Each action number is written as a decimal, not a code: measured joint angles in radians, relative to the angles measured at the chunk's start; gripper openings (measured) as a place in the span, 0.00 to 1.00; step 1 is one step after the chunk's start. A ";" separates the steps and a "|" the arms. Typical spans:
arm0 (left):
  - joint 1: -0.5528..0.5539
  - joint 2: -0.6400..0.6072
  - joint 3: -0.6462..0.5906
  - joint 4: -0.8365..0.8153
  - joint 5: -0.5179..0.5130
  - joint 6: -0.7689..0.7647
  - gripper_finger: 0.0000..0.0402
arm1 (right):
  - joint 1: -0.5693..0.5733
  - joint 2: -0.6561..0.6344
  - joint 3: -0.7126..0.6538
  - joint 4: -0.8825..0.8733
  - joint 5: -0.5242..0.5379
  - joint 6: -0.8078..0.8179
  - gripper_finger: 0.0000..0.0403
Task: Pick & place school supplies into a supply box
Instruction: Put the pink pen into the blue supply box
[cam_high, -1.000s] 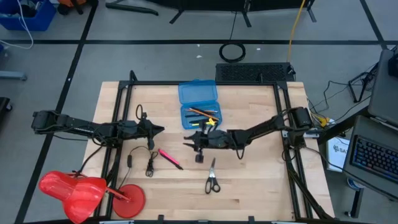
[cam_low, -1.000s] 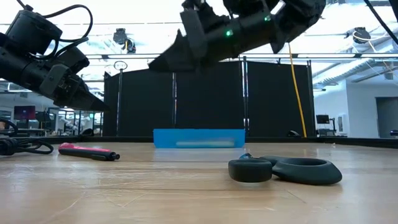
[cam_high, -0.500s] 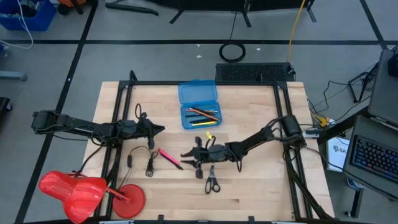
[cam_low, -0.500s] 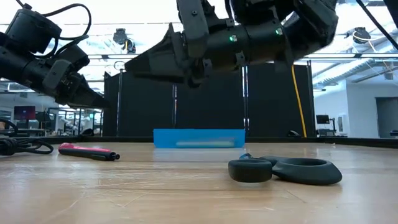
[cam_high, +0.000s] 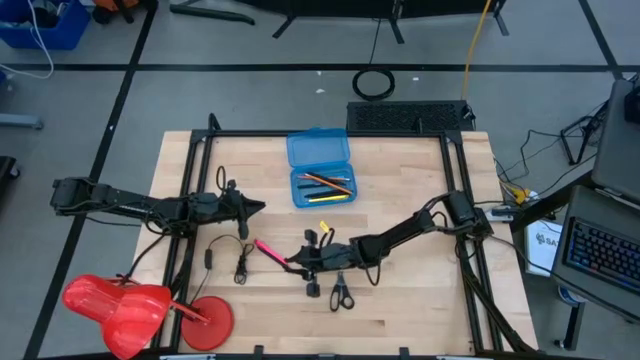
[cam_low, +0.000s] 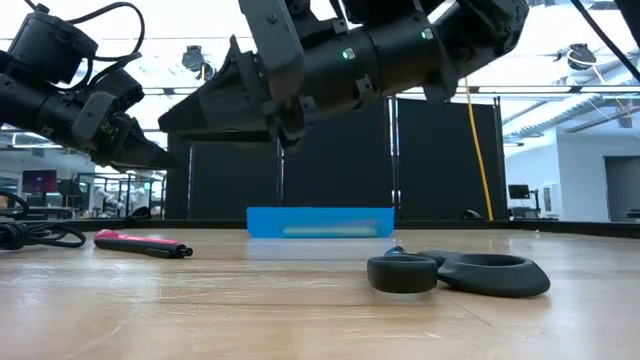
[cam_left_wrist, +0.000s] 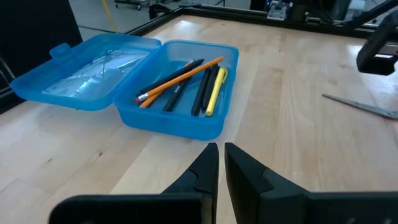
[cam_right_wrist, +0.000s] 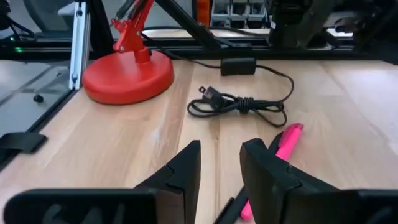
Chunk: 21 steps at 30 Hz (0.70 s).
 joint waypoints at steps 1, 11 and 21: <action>0.000 0.000 0.000 0.001 0.000 0.000 0.08 | 0.004 0.000 0.001 0.000 0.001 0.008 0.26; 0.000 0.000 0.000 0.008 0.009 -0.009 0.08 | 0.055 0.001 0.000 -0.024 0.103 0.031 0.26; 0.000 0.000 0.000 -0.055 0.019 -0.028 0.08 | 0.118 0.159 0.066 0.093 0.166 -0.004 0.26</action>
